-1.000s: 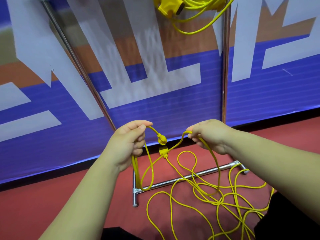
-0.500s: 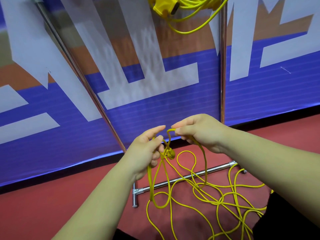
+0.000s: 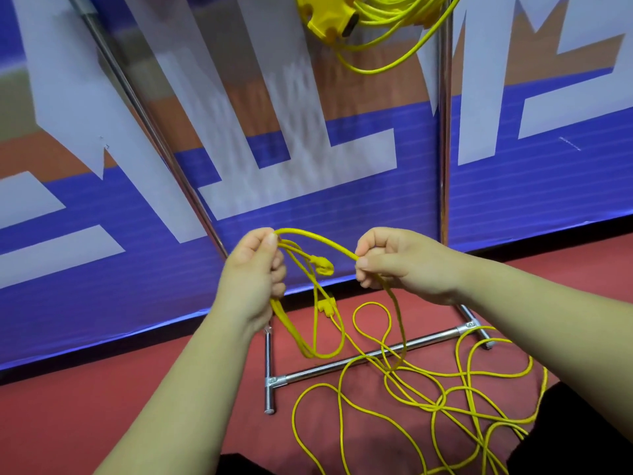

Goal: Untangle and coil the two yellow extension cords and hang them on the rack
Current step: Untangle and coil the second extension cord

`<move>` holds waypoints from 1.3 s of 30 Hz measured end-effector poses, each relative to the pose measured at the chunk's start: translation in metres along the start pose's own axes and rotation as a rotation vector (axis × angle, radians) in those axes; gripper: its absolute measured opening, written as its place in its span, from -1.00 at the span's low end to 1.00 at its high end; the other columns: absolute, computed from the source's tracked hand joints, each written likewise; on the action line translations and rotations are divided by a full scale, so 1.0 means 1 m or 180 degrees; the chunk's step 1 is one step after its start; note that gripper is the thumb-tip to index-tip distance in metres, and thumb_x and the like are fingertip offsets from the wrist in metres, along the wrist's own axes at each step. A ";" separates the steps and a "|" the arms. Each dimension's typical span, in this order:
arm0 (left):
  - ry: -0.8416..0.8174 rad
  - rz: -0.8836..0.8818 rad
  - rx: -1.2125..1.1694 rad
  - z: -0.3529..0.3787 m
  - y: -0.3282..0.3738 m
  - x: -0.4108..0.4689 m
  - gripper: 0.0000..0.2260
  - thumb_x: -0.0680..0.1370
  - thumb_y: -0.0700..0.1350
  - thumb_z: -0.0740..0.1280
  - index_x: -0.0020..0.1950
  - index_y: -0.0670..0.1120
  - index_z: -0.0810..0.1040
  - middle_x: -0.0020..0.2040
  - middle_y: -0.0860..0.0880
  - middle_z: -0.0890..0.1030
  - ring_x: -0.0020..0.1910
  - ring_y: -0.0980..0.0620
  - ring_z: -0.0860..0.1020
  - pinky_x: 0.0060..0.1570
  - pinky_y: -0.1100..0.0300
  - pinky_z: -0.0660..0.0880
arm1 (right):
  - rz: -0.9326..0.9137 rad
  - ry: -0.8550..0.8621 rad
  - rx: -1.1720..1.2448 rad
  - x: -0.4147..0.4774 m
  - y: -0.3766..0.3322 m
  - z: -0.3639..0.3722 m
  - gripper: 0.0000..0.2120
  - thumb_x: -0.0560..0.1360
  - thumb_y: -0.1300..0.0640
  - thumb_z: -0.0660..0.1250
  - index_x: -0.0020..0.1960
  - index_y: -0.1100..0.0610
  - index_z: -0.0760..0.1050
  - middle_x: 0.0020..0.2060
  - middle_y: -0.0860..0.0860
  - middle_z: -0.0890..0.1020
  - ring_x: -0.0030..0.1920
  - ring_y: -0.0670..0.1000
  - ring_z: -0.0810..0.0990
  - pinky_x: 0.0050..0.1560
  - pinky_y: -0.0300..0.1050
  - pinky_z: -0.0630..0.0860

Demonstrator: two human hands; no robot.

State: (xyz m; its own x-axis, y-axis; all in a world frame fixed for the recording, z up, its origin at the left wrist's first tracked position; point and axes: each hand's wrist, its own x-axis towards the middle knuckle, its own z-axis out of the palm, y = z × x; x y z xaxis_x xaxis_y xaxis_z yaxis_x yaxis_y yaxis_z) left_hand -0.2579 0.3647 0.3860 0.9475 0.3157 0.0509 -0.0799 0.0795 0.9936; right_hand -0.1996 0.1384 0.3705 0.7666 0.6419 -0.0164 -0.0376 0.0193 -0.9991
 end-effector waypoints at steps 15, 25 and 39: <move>0.0313 -0.0878 -0.0561 -0.001 -0.016 -0.003 -0.80 0.66 -0.06 0.28 0.28 0.00 0.54 -0.23 -0.09 0.53 -0.31 -0.01 0.54 -0.25 0.10 0.51 | 0.0057 0.0504 -0.0203 0.002 0.009 0.030 -0.94 0.55 0.29 0.38 -0.04 0.24 0.63 -0.25 0.08 0.70 -0.36 -0.07 0.54 -0.30 -0.21 0.51; 0.0483 -0.0664 -0.2006 -0.012 0.012 0.010 -0.75 0.65 -0.35 0.07 0.17 -0.13 0.48 -0.37 -0.04 0.41 -0.56 0.16 0.31 -0.56 0.36 0.33 | 0.0152 -0.0301 -0.0324 -0.002 0.022 0.042 -0.89 0.60 0.28 0.32 0.04 0.13 0.59 -0.26 0.07 0.66 -0.32 -0.02 0.58 -0.26 -0.18 0.53; -0.0359 -0.0361 0.1178 -0.021 -0.001 -0.010 -0.89 0.55 -0.15 0.44 -0.01 -0.17 0.71 -0.42 0.01 0.38 -0.50 0.08 0.22 -0.48 0.27 0.15 | 0.0110 0.0582 -0.0658 0.004 0.009 0.013 -0.94 0.55 0.25 0.39 -0.07 0.22 0.62 -0.31 0.06 0.69 -0.37 -0.05 0.50 -0.24 -0.17 0.46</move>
State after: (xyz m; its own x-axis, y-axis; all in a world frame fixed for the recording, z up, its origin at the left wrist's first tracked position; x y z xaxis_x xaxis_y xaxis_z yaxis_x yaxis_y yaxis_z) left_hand -0.2734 0.3816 0.3828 0.9736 0.2170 -0.0710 0.1246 -0.2446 0.9616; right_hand -0.2049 0.1515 0.3615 0.8708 0.4900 -0.0388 0.0513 -0.1691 -0.9843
